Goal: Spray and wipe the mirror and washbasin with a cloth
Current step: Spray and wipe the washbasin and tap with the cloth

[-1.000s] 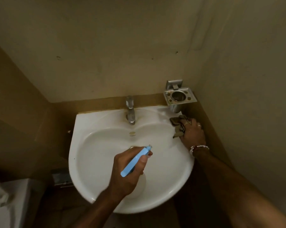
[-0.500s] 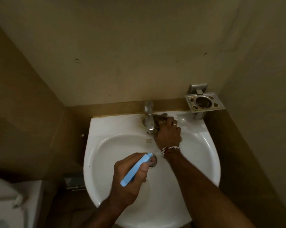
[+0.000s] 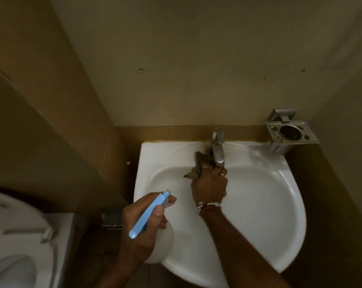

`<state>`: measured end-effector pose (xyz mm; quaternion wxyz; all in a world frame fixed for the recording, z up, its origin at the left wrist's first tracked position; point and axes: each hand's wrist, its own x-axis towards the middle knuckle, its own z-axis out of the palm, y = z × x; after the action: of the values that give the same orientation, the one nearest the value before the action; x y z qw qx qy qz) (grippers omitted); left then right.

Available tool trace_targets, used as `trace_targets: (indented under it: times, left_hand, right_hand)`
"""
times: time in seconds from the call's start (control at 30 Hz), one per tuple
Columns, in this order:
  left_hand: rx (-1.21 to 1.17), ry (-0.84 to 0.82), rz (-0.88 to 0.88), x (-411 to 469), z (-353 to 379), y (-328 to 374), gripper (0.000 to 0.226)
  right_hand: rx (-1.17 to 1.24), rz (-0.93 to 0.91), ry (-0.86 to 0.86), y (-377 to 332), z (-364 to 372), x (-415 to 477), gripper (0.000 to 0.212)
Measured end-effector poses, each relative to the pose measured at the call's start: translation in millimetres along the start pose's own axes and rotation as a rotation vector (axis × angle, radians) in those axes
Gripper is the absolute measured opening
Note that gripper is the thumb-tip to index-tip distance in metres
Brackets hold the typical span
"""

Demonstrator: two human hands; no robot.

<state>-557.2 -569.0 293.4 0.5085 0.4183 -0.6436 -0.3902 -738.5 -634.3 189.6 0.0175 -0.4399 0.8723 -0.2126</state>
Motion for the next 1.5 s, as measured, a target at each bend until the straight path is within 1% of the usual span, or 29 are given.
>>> trace_targets:
  times: [0.03, 0.17, 0.3, 0.37, 0.4, 0.47, 0.6, 0.73, 0.87, 0.97, 1.1, 1.17, 1.2, 1.23, 1.27, 1.33, 1.37, 1.43, 1.47, 1.5]
  left_hand:
    - [-0.007, 0.012, -0.006, 1, -5, 0, 0.033]
    - [-0.020, 0.074, -0.014, 6, -23, -6, 0.032]
    - [-0.026, 0.123, -0.001, 10, -43, -12, 0.043]
    - [-0.040, 0.143, 0.009, 13, -57, -15, 0.041]
    - [-0.037, 0.148, 0.006, 14, -63, -15, 0.038]
    - [-0.002, 0.154, 0.001, 13, -75, -16, 0.036]
    - [0.066, 0.153, -0.049, 1, -94, -25, 0.032]
    - [0.090, 0.159, -0.095, -21, -105, -36, 0.030]
    - [0.079, 0.182, -0.142, -46, -108, -43, 0.031]
    - [0.088, 0.179, -0.164, -63, -104, -42, 0.030]
    - [0.081, 0.173, -0.168, -81, -94, -30, 0.030]
    - [0.057, 0.177, -0.171, -87, -87, -23, 0.033]
    - [0.048, 0.176, -0.174, -89, -84, -21, 0.037]
    - [0.039, 0.172, -0.180, -91, -82, -20, 0.043]
    - [0.030, 0.172, -0.185, -93, -80, -20, 0.047]
    - [0.010, 0.176, -0.186, -93, -76, -20, 0.048]
    - [0.002, 0.180, -0.179, -92, -75, -20, 0.045]
    - [0.003, 0.179, -0.163, -87, -71, -19, 0.037]
    - [0.005, 0.178, -0.160, -85, -69, -19, 0.036]
    - [0.005, 0.176, -0.161, -82, -68, -20, 0.036]
  right_hand:
    - [0.009, 0.013, -0.006, -10, 1, 0, 0.027]
    - [-0.047, -0.034, -0.003, -48, 10, 8, 0.019]
    - [-0.097, -0.074, -0.033, -76, 18, 17, 0.021]
    - [-0.130, -0.115, -0.030, -85, 20, 22, 0.020]
    - [-0.141, -0.141, -0.020, -87, 22, 24, 0.022]
    - [-0.147, -0.238, -0.030, -87, 25, 25, 0.032]
    - [-0.023, -0.529, -0.166, -97, 32, 11, 0.049]
    - [0.113, -0.688, -0.300, -105, 33, -24, 0.055]
    - [0.306, -0.729, -0.412, -89, 22, -72, 0.051]
    - [0.391, -0.790, -0.526, -66, 8, -102, 0.046]
    - [0.413, -0.981, -0.710, -26, -22, -115, 0.035]
    - [0.407, -1.063, -0.773, 2, -36, -117, 0.032]
    - [0.435, -1.068, -0.794, 15, -44, -118, 0.029]
    - [0.503, -1.016, -0.832, 27, -53, -120, 0.025]
    - [0.620, -0.887, -0.899, 36, -61, -120, 0.020]
    - [0.809, -0.670, -0.910, 50, -64, -117, 0.015]
    - [0.793, -0.609, -0.824, 52, -59, -114, 0.022]
    - [0.740, -0.482, -0.752, 47, -41, -111, 0.042]
    - [0.697, -0.418, -0.766, 41, -29, -110, 0.044]
    - [0.632, -0.397, -0.763, 32, -16, -109, 0.043]
